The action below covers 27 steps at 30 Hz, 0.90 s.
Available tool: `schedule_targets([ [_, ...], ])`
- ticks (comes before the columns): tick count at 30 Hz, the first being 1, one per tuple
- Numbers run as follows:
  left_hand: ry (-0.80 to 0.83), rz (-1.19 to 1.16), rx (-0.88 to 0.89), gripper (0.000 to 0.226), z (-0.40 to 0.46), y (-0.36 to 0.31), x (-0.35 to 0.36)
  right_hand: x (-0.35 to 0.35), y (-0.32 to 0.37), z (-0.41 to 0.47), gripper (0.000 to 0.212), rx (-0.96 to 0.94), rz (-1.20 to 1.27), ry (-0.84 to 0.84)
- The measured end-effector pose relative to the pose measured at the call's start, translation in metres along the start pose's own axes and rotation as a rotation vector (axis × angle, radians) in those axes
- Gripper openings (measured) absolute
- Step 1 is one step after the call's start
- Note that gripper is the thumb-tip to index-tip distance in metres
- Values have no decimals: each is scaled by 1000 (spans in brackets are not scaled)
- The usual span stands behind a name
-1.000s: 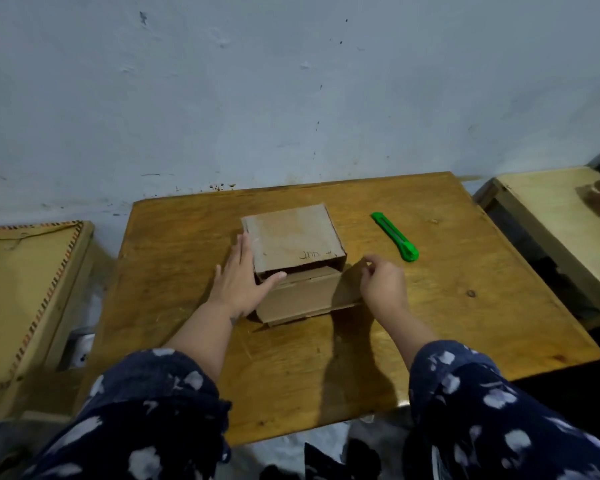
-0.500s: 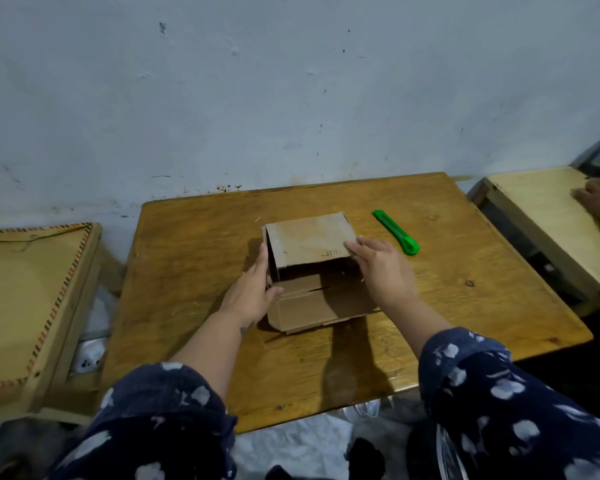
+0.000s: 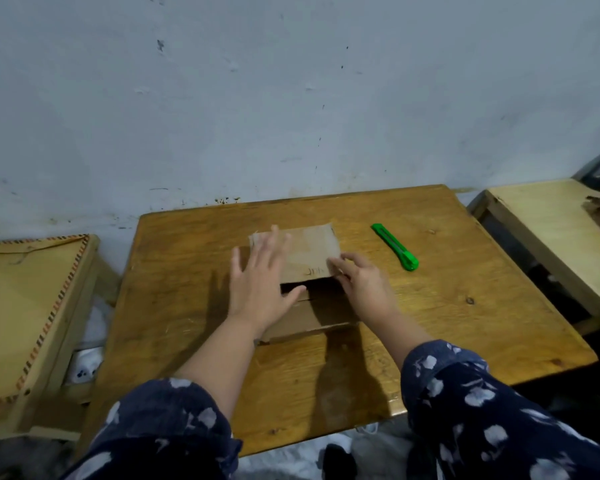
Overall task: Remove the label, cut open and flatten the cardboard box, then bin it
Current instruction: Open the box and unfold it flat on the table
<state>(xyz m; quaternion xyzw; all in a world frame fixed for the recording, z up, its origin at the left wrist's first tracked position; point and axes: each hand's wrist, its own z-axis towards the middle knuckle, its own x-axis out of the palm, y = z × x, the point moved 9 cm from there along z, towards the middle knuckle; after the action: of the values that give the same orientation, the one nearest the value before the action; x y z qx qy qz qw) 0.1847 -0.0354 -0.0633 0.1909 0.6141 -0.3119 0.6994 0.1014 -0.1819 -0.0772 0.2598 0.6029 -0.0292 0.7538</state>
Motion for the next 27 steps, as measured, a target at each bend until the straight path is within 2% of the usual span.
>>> schedule_targets([
  [3,139,39,233,66,11,-39,13,2,-7,0,51,38,141,-83],
  [5,225,4,243,56,15,-45,25,5,-19,1,57,151,200,-90],
  [7,267,-23,221,53,14,-44,34,8,-29,1,51,247,252,-67],
  [10,260,1,223,62,12,-45,37,6,-30,2,47,276,294,-69],
  [17,264,15,229,81,9,-45,32,7,-26,5,49,147,274,-21],
  [27,251,-31,219,77,9,-46,23,6,-37,3,41,278,308,-61],
])
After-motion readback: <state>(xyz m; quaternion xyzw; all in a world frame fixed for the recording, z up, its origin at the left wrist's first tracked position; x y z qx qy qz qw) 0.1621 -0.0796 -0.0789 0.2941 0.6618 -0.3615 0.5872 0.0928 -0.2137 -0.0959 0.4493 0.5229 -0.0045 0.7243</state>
